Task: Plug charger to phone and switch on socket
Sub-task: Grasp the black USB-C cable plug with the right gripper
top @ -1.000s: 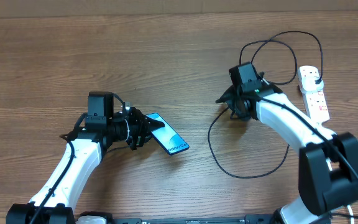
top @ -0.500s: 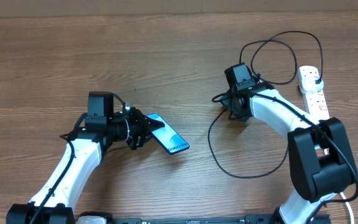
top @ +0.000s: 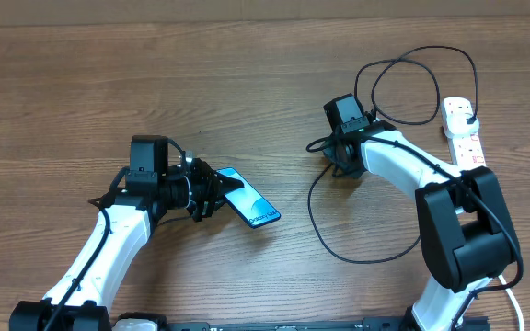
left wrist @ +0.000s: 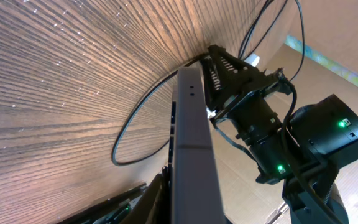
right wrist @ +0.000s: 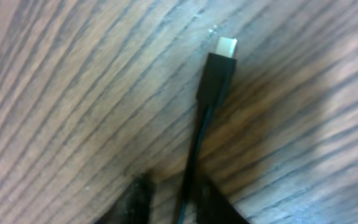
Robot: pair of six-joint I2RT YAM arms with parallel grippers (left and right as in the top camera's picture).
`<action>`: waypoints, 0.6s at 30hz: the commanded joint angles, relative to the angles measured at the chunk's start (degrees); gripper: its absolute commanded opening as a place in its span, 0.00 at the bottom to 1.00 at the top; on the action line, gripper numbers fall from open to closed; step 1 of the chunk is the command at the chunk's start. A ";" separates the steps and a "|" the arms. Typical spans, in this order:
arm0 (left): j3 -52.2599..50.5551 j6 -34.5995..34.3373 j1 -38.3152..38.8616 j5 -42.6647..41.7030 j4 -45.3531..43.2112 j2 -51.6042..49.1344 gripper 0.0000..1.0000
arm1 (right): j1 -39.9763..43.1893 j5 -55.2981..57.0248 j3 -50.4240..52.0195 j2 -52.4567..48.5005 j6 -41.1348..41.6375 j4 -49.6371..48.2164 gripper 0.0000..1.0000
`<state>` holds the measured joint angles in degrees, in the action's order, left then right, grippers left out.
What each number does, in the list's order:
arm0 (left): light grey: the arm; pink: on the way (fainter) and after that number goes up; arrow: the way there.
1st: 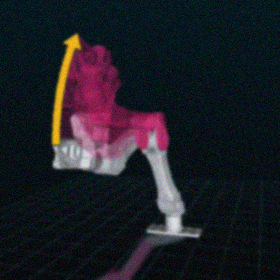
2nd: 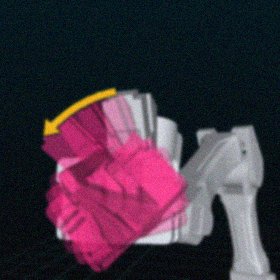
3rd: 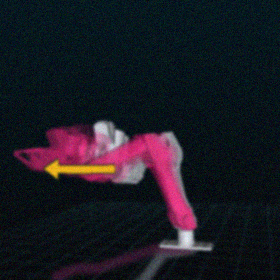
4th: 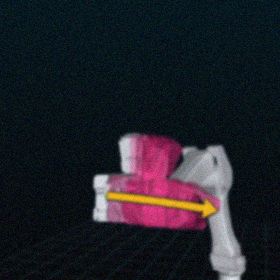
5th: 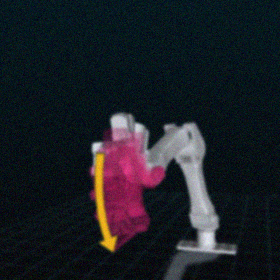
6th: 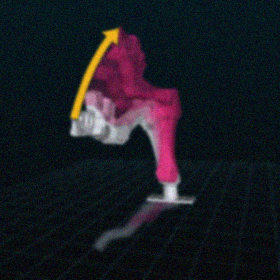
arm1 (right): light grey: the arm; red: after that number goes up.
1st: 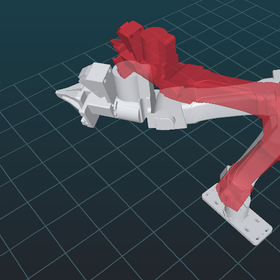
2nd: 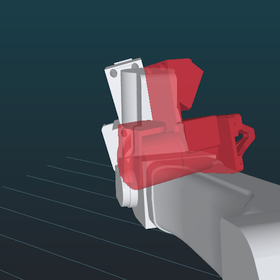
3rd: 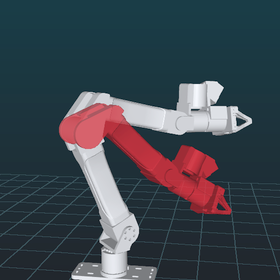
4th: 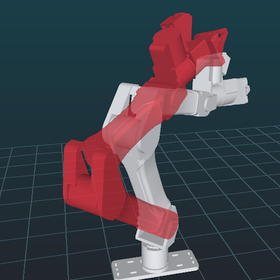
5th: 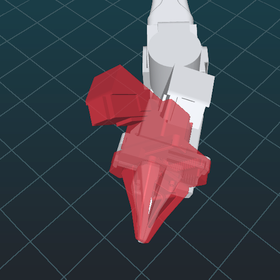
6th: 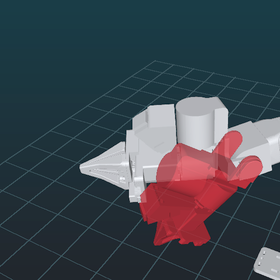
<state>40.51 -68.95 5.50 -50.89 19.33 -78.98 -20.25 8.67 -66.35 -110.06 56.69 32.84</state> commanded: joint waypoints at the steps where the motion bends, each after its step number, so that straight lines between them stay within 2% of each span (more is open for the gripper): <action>1: 0.83 0.81 -0.44 -1.79 -0.04 0.33 0.11 | -0.31 -0.83 0.37 -2.93 0.26 1.25 0.10; 3: 0.83 0.81 -0.44 -2.29 -0.04 0.33 0.10 | -0.31 -0.83 0.37 -3.15 0.24 2.78 0.04; 6: 0.83 0.81 -0.44 -2.40 -0.07 0.33 0.04 | -0.31 -1.05 0.37 -3.15 -0.11 5.20 0.04; 13: 0.83 5.09 -0.44 -4.42 -0.33 0.33 0.04 | -0.31 -10.84 0.26 -0.37 -15.10 5.99 0.04; 18: 0.83 7.67 -1.64 -11.37 -5.79 0.31 0.04 | -0.26 -16.65 0.26 9.31 -21.84 11.21 0.04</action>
<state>40.51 -64.51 4.93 -54.48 16.69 -78.98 -20.29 -1.10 -66.52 -108.05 42.44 42.24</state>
